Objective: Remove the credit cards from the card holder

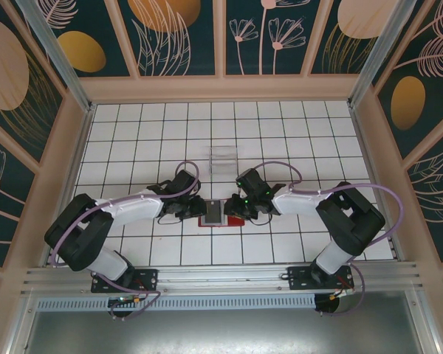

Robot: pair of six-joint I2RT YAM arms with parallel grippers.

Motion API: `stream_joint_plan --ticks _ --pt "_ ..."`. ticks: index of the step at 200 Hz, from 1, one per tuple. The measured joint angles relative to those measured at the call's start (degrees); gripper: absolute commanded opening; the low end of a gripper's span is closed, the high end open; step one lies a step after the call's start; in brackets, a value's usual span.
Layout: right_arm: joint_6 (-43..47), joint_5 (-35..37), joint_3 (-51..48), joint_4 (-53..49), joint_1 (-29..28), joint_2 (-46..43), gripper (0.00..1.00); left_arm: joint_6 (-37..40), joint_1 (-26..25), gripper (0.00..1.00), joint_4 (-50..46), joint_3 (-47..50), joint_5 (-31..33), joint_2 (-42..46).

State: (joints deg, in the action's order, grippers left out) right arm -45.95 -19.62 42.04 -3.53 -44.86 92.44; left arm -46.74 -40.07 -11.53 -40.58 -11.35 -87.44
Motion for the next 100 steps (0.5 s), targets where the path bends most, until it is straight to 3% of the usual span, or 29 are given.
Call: stream_joint_plan --ticks 100 --pt "-0.96 -0.31 0.46 -0.26 0.00 -0.15 0.35 0.15 0.00 0.21 1.14 0.70 0.85 -0.61"
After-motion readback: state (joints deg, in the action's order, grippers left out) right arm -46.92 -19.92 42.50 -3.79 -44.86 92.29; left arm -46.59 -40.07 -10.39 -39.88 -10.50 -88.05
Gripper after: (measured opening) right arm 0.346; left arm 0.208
